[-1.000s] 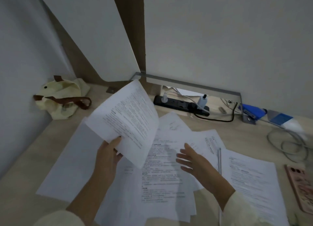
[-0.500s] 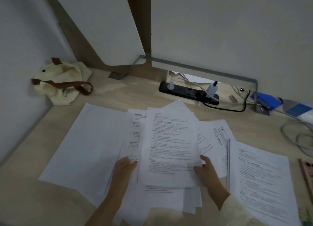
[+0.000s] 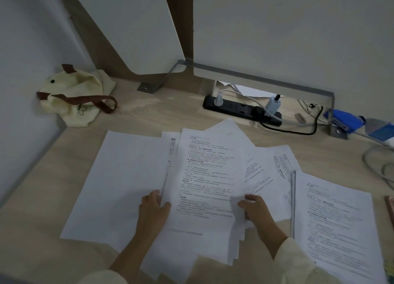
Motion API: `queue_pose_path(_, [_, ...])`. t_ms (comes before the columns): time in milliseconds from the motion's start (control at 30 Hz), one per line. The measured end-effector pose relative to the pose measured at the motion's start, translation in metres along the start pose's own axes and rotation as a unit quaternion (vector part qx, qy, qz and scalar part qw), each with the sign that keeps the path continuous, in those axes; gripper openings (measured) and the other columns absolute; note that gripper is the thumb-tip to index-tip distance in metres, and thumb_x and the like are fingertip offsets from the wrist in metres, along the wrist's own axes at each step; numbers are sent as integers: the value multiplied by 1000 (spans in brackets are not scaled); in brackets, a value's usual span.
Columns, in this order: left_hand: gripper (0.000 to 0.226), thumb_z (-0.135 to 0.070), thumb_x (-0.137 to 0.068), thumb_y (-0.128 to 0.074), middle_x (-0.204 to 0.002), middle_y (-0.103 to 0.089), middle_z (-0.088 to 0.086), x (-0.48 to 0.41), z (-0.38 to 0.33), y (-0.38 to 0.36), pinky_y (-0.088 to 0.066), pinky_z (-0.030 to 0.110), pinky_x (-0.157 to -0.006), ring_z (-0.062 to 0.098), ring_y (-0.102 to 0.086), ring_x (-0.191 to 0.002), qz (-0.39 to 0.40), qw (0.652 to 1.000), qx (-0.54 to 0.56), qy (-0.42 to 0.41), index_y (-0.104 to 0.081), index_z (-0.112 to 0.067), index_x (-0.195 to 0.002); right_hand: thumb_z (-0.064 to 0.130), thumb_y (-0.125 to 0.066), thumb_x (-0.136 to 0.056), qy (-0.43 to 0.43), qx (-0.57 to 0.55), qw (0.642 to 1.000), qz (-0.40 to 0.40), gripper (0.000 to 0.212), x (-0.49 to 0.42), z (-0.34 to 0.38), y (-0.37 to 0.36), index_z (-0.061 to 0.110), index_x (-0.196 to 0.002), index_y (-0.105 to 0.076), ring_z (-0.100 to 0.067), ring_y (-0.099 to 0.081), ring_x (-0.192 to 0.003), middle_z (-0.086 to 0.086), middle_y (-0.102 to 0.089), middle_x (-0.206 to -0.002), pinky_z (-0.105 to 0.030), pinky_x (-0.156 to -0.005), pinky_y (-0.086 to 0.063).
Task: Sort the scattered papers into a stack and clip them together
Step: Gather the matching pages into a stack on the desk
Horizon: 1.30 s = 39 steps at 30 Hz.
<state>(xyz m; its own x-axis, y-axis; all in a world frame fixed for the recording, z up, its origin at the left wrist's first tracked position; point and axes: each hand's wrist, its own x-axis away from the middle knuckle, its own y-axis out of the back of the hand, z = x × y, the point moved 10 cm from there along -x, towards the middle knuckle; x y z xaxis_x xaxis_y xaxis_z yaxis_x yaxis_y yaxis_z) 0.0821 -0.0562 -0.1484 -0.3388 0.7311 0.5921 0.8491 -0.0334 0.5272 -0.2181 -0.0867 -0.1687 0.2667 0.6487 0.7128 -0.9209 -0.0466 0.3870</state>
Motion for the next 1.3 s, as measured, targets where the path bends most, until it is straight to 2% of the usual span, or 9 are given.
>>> queue_pose_path(200, [44, -23, -83, -53, -119, -49, 5, -2, 3, -3, -46, 43, -95, 24, -51, -110, 32, 999, -26, -23, -48, -20, -126, 10, -60, -83, 35, 9, 999, 26, 26, 15, 19, -26, -1, -106, -60, -29, -62, -87, -14, -65, -96, -41, -79, -53])
queue_pose_path(367, [44, -18, -90, -48, -135, -35, 8, 5, -4, 6, -30, 38, -106, 26, -29, -128, 12, 995, -81, -48, -42, -18, -133, 9, -56, -86, 66, -46, 997, 16, 37, 17, 26, -30, 10, -122, -46, -22, -53, -98, -3, -54, -110, -34, -85, -46])
queue_pose_path(567, [46, -15, -89, -49, -141, -30, 7, 0, -3, 10, -28, 36, -107, 24, -23, -131, -3, 995, -72, -62, -41, -17, -134, 0, -45, -83, 89, -39, 995, -24, 17, 22, 33, -5, 9, -85, -59, -32, -62, -88, -17, -66, -94, -45, -84, -53])
queue_pose_path(800, [51, -26, -87, -59, -141, -36, 9, 0, -22, 15, -28, 37, -109, 25, -32, -132, -14, 996, 41, -72, -43, -14, -134, 8, -52, -88, 158, -158, 974, -47, 29, 37, 39, 64, 17, -114, -60, -31, -60, -104, -7, -65, -114, -48, -97, -46])
queue_pose_path(967, [39, -31, -92, -46, -126, -42, -9, 27, -96, 10, -32, 25, -97, 9, -41, -117, 57, 965, 218, -136, -40, -25, -131, 14, -57, -83, 235, -250, 937, 62, 34, 63, 69, 70, 33, -110, -63, -13, -66, -103, 8, -69, -115, -33, -89, -54])
queue_pose_path(1033, [32, -32, -90, -47, -119, -53, -17, 39, -119, 14, -40, 26, -99, 4, -50, -112, 69, 949, 262, -162, -48, -27, -121, 14, -58, -79, 243, -253, 931, 102, 38, 71, 77, 64, 27, -114, -62, -14, -65, -105, 5, -69, -115, -30, -85, -56])
queue_pose_path(1100, [22, -28, -82, -60, -95, -70, -23, 48, -132, 15, -53, 19, -83, -3, -64, -94, 87, 936, 286, -183, -58, -33, -103, 10, -58, -79, 252, -219, 935, 120, 38, 79, 83, 55, 20, -116, -62, -16, -65, -104, 2, -70, -112, -22, -78, -56])
queue_pose_path(1167, [21, -15, -80, -66, -80, -72, -24, 52, -135, 19, -53, 11, -66, -5, -67, -81, 77, 932, 294, -195, -64, -30, -94, 4, -56, -81, 255, -191, 941, 120, 34, 84, 89, 50, 20, -111, -65, -12, -66, -100, 5, -72, -106, -16, -72, -54])
queue_pose_path(1300, [25, -4, -78, -68, -71, -70, -30, 57, -136, 43, -48, 4, -60, -12, -65, -73, 9, 925, 291, -245, -66, -25, -89, 3, -55, -84, 268, -186, 938, 115, 31, 89, 105, 46, 21, -108, -64, -2, -67, -93, 12, -73, -101, -11, -69, -53])
